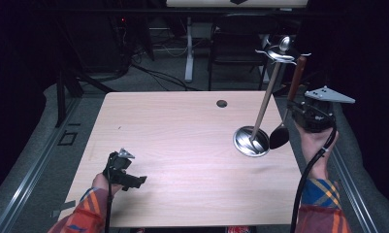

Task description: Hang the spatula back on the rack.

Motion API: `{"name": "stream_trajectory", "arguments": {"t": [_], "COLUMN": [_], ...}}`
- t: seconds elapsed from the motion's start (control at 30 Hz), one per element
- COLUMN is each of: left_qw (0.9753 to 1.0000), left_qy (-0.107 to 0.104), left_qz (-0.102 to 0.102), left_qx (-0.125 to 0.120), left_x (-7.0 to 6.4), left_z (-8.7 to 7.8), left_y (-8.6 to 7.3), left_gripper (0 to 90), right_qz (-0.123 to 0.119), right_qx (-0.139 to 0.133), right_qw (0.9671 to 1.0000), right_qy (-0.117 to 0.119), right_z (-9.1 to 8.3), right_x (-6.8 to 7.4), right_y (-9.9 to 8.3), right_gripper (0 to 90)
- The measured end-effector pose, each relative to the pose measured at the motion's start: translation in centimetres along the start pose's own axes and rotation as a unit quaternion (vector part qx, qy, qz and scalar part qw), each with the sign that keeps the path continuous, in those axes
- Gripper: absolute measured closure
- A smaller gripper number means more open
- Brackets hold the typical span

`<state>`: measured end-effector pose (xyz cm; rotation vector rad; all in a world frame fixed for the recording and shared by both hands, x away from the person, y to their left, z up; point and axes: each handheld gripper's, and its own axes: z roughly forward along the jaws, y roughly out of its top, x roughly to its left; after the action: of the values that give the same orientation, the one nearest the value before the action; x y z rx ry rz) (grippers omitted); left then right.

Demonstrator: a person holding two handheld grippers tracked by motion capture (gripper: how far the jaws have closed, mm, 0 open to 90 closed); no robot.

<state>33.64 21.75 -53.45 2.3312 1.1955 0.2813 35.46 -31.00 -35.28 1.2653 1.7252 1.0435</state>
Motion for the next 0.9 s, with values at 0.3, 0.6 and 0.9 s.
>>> {"name": "stream_trajectory", "arguments": {"t": [0.3, 0.6, 0.9], "left_qw": [1.0, 1.0, 1.0], "left_qy": [0.002, 0.001, 0.001], "left_qz": [-0.002, 0.0, 0.002], "left_qx": [0.002, 0.006, 0.008], "left_x": [0.0, 0.0, -0.1], "left_z": [0.0, 0.1, 0.2], "left_y": [-0.1, -0.1, -0.1], "left_gripper": [7.5, 7.5, 8.3], "right_qz": [-0.004, -0.004, -0.006], "right_qx": [0.012, 0.013, 0.013], "right_qw": [0.9999, 0.9999, 0.9999], "right_qy": [0.001, 0.003, 0.002], "right_z": [0.9, 1.3, 1.9], "right_x": [0.0, 0.0, 0.1], "right_y": [-0.1, 0.2, 0.1], "right_gripper": [84.4, 84.3, 84.0]}}
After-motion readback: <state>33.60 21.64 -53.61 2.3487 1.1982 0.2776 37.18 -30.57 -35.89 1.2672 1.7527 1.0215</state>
